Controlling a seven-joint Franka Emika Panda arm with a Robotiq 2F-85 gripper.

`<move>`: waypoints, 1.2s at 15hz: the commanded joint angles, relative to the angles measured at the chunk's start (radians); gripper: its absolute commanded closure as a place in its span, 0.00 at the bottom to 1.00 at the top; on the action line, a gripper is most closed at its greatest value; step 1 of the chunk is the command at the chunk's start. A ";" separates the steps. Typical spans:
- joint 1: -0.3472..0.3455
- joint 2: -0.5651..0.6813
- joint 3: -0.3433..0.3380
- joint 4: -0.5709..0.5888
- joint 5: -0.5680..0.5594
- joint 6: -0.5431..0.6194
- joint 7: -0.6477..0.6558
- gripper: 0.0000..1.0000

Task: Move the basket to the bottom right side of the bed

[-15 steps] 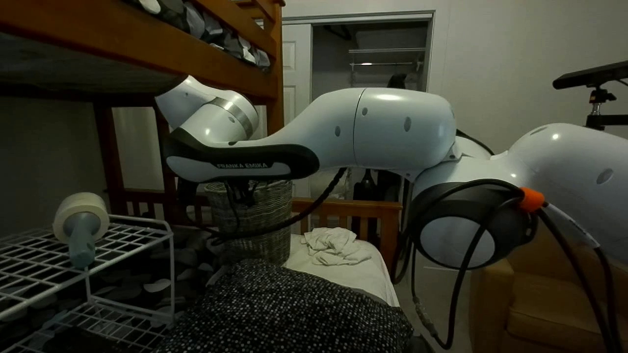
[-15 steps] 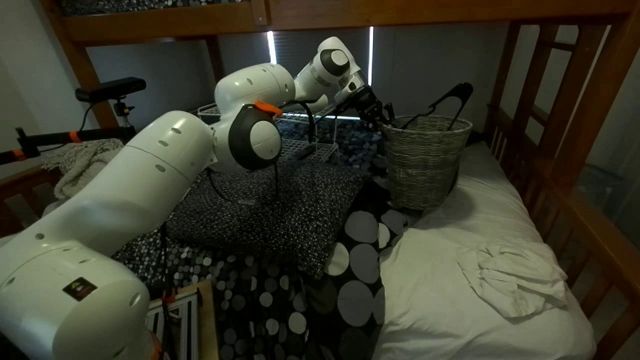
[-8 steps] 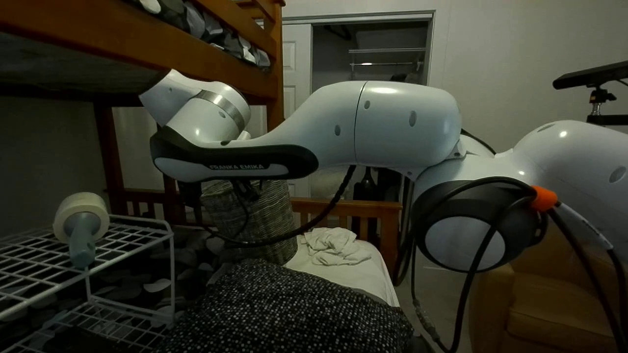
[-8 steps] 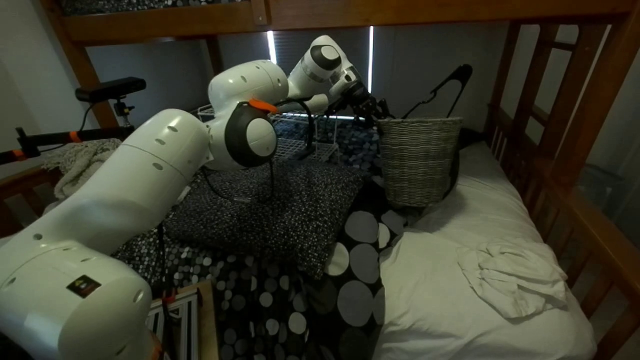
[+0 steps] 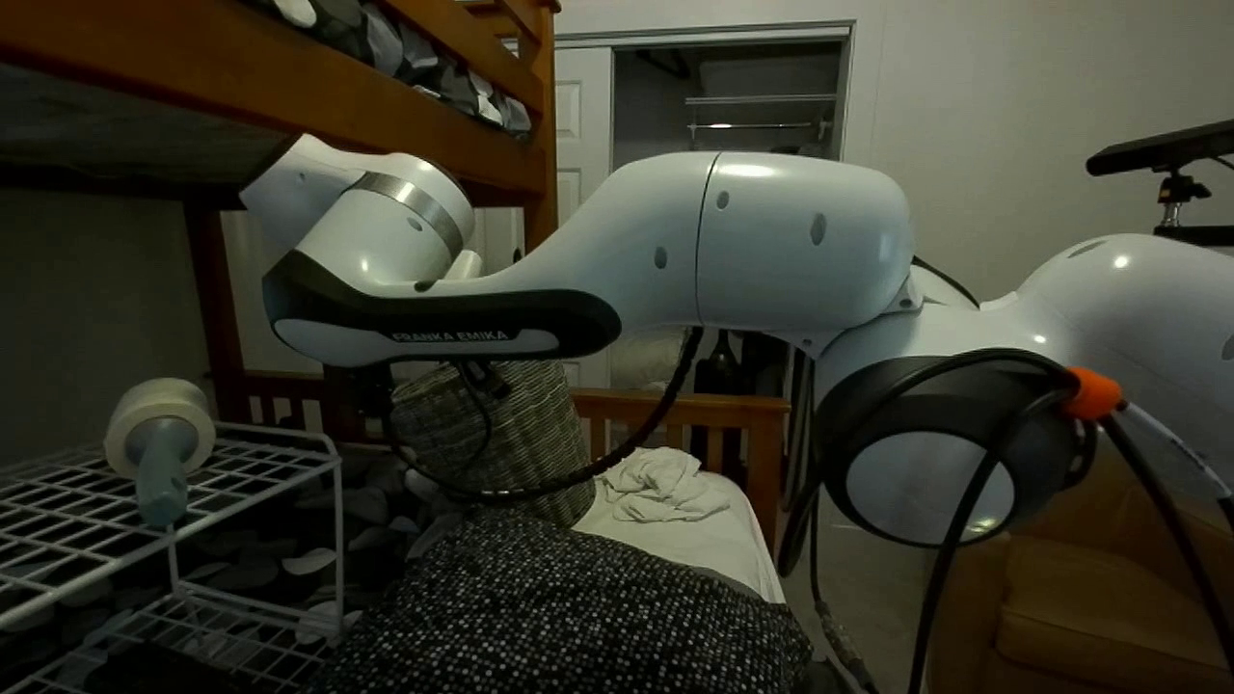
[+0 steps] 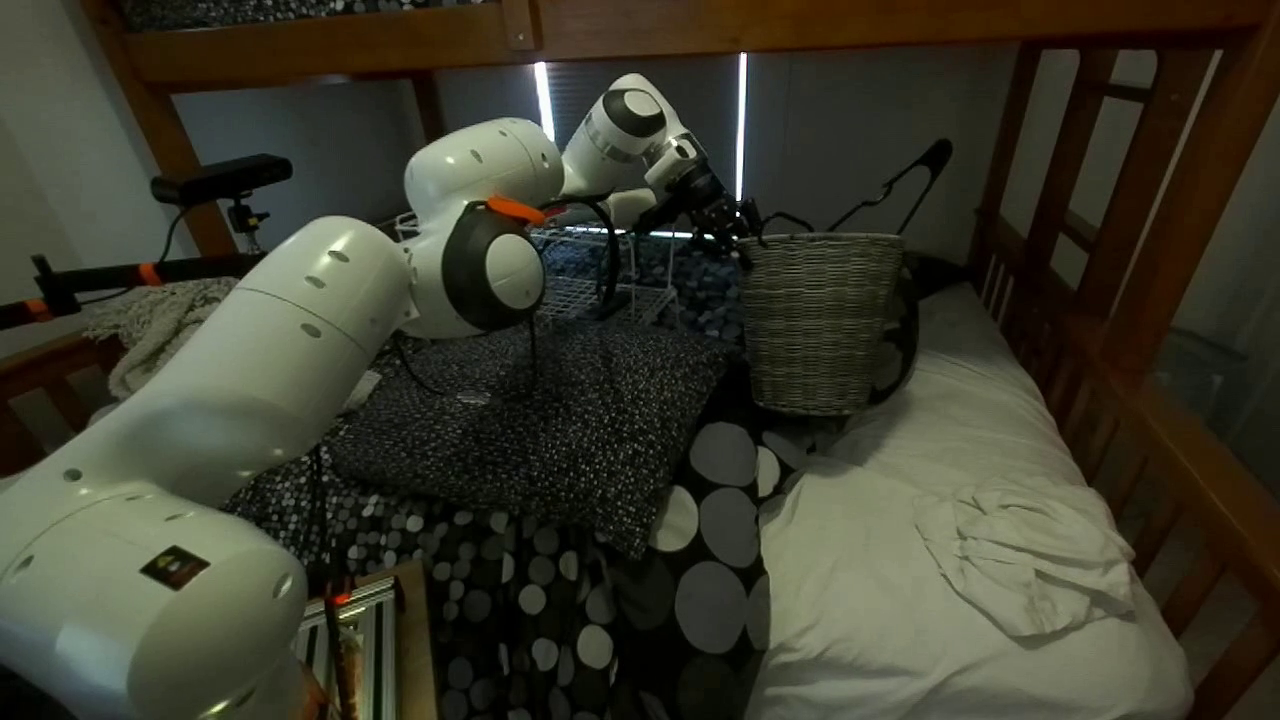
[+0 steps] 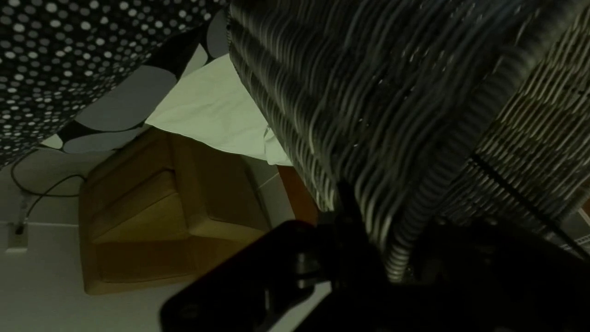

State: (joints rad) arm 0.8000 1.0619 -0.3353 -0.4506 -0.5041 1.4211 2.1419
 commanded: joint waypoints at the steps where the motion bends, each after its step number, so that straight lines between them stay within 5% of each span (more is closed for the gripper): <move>1: -0.003 0.002 0.010 0.000 -0.008 -0.002 0.000 0.97; 11: 0.097 0.007 -0.098 0.003 -0.179 -0.056 0.168 0.97; 15: 0.094 -0.001 -0.049 -0.001 -0.139 -0.085 0.348 0.97; 16: 0.090 0.013 -0.039 0.004 -0.153 -0.061 0.255 0.88; 18: 0.087 0.017 -0.028 0.011 -0.141 -0.075 0.294 0.88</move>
State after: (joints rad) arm 0.8936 1.0746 -0.3805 -0.4527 -0.6304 1.3530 2.4378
